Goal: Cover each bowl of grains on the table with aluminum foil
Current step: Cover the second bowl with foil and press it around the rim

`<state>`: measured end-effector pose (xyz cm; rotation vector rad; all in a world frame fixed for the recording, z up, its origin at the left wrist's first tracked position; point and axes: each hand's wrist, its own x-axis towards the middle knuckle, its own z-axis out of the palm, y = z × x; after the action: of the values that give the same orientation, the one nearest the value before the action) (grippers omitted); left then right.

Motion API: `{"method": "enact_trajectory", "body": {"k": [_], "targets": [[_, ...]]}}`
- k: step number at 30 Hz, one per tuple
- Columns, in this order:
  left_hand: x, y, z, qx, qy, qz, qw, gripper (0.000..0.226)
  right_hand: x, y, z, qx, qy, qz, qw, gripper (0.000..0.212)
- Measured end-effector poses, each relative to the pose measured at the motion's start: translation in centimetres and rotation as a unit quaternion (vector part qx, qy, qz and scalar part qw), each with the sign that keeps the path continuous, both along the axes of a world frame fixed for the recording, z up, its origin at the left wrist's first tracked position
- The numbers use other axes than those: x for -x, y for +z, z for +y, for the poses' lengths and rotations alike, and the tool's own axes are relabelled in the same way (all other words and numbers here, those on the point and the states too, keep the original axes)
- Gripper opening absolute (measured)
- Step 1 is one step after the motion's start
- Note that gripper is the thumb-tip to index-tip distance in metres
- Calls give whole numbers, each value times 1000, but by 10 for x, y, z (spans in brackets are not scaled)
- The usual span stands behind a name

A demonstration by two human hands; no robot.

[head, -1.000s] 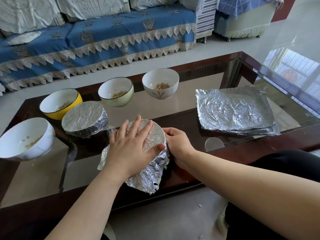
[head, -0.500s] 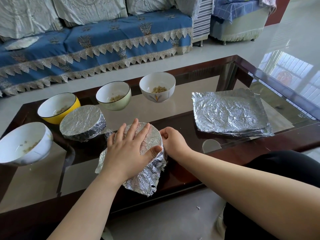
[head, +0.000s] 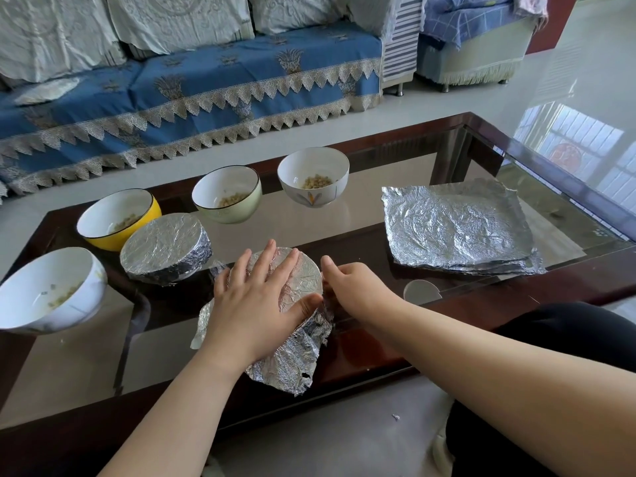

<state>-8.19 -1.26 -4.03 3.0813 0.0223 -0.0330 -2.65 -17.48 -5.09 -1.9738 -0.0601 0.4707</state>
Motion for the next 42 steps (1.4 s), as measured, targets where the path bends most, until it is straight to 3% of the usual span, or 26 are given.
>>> {"method": "enact_trajectory", "body": {"k": [5, 9, 14, 19, 24, 30, 33, 37, 39, 42], "targets": [[2, 0, 2, 1, 4, -6, 1000, 102, 11, -2, 0, -65, -9, 20, 998, 57], [1, 0, -2, 0, 5, -7, 1000, 106, 10, 4, 1, 11, 34, -61, 998, 42], [3, 1, -1, -2, 19, 0, 1000, 109, 4, 3, 1, 15, 59, -69, 996, 27], [3, 2, -5, 19, 51, 1, 998, 111, -7, 4, 1, 44, 97, -99, 989, 39], [5, 8, -4, 32, 44, 37, 998, 104, -9, 4, 4, 65, 102, -123, 985, 24], [20, 18, 3, -47, 20, 93, 994, 103, -21, 8, 4, 95, 156, -180, 967, 24], [21, 15, 1, -41, -3, 88, 995, 113, -24, 9, 3, 101, 172, -188, 962, 29], [14, 13, 1, -10, -23, 89, 996, 122, -25, 6, 5, 84, 152, -182, 968, 41], [15, 13, 1, -2, -18, 83, 996, 120, -23, 2, 5, 32, 124, -135, 982, 50], [14, 11, -1, 10, -11, 74, 997, 118, -10, -3, 3, -72, 53, -78, 993, 47]]}}
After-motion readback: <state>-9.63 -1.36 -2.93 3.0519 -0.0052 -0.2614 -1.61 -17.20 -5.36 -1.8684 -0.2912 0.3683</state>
